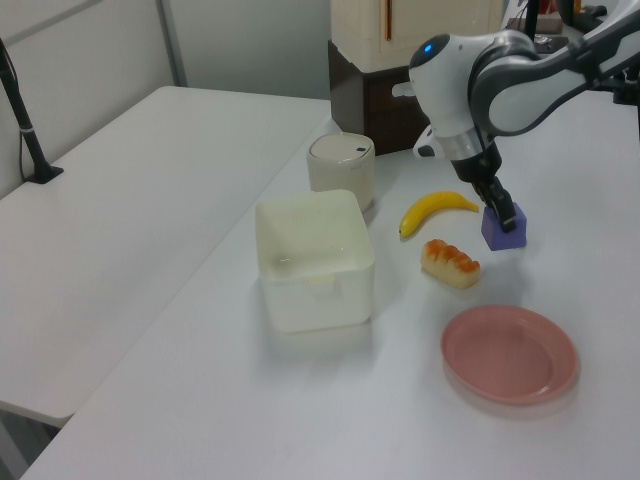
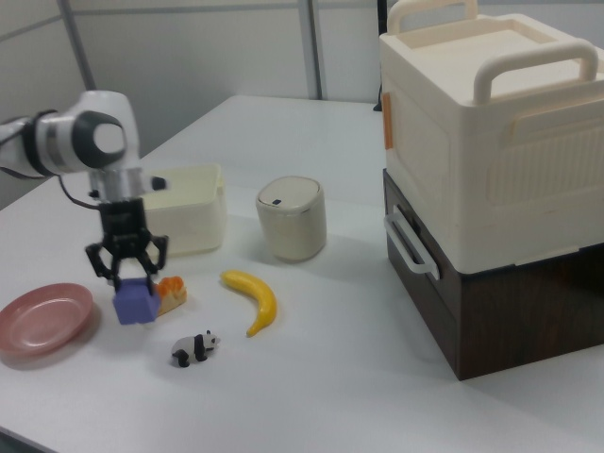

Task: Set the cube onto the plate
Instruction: 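Carry the purple cube over the pink plate and lower it, then open the gripper to release the cube and raise away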

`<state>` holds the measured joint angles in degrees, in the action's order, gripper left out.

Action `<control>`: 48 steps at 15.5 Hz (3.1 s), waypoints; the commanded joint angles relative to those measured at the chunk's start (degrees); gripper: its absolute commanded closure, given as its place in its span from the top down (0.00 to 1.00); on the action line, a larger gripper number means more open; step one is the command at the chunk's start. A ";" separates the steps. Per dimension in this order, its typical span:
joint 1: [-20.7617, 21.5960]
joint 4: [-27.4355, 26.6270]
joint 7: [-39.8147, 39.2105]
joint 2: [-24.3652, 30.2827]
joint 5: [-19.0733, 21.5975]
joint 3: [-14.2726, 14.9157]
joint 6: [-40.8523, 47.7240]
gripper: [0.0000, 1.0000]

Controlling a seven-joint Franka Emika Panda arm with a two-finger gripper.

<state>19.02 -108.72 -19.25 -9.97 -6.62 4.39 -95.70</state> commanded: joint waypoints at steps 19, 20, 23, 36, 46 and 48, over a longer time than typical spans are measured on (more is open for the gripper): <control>23.43 5.00 20.02 -5.32 2.93 -0.17 -9.41 1.00; 23.43 5.79 20.82 -5.32 2.93 -0.17 -8.89 1.00; 22.73 7.64 23.37 -5.06 2.84 0.00 -8.54 1.00; -3.97 14.94 30.94 4.86 2.14 4.14 -6.07 1.00; -15.67 14.85 22.77 10.50 2.49 0.11 1.39 1.00; -17.44 14.85 21.62 11.11 2.75 -1.49 2.36 1.00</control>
<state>5.07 -93.18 4.87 -0.60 -4.67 5.98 -95.57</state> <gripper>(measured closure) 0.000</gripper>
